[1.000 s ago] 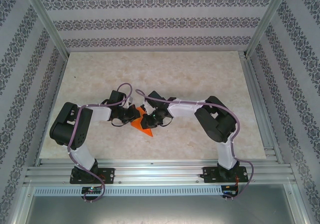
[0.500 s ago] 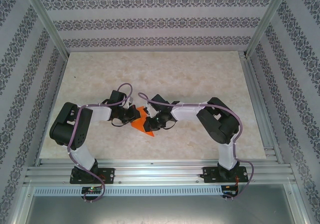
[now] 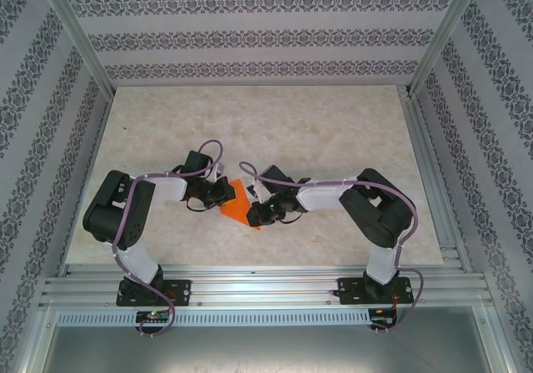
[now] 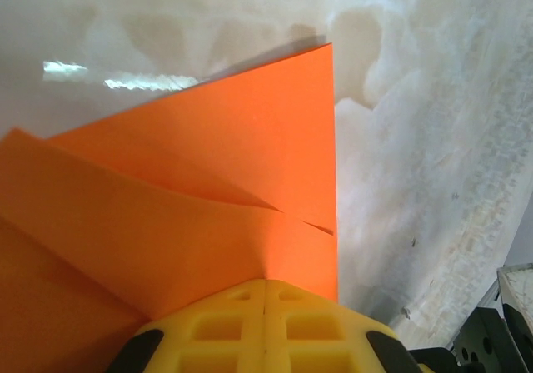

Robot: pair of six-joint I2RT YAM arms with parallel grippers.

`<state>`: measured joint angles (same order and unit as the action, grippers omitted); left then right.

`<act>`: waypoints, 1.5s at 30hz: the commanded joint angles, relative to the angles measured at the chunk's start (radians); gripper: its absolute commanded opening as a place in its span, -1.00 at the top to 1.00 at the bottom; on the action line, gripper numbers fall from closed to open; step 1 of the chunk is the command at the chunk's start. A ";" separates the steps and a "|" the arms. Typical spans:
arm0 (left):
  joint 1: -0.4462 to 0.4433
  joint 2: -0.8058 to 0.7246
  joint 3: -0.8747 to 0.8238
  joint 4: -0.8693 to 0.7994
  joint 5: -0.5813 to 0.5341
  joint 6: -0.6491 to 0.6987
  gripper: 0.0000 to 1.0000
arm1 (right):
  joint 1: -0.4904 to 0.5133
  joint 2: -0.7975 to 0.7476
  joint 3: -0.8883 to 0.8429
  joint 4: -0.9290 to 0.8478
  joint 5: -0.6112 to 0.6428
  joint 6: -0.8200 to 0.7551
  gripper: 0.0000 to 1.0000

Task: Fold a paper plane with a square sheet of paper (fold left side to right side)
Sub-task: Fourth fold the wing at the center of the table.

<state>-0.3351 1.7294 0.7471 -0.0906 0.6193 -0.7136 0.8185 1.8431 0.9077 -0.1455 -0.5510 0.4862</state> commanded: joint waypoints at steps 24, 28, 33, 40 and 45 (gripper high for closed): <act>0.009 -0.001 -0.017 -0.090 -0.139 0.029 0.93 | -0.003 -0.064 0.155 -0.170 -0.012 0.031 0.75; 0.009 0.003 -0.020 -0.084 -0.133 0.029 0.93 | -0.001 0.008 0.158 -0.149 0.011 0.033 0.75; 0.010 0.002 -0.018 -0.082 -0.123 0.028 0.93 | -0.002 0.050 0.104 -0.153 0.027 0.026 0.76; 0.009 -0.095 0.069 -0.211 -0.145 0.096 0.85 | -0.002 0.075 0.043 -0.165 0.049 0.029 0.77; 0.012 -0.228 0.162 -0.335 -0.190 0.146 0.67 | -0.002 0.089 0.041 -0.202 0.072 0.013 0.77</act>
<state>-0.3340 1.5932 0.8494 -0.3256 0.4824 -0.6300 0.8108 1.8858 0.9947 -0.2573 -0.5510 0.5072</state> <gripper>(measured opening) 0.158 0.115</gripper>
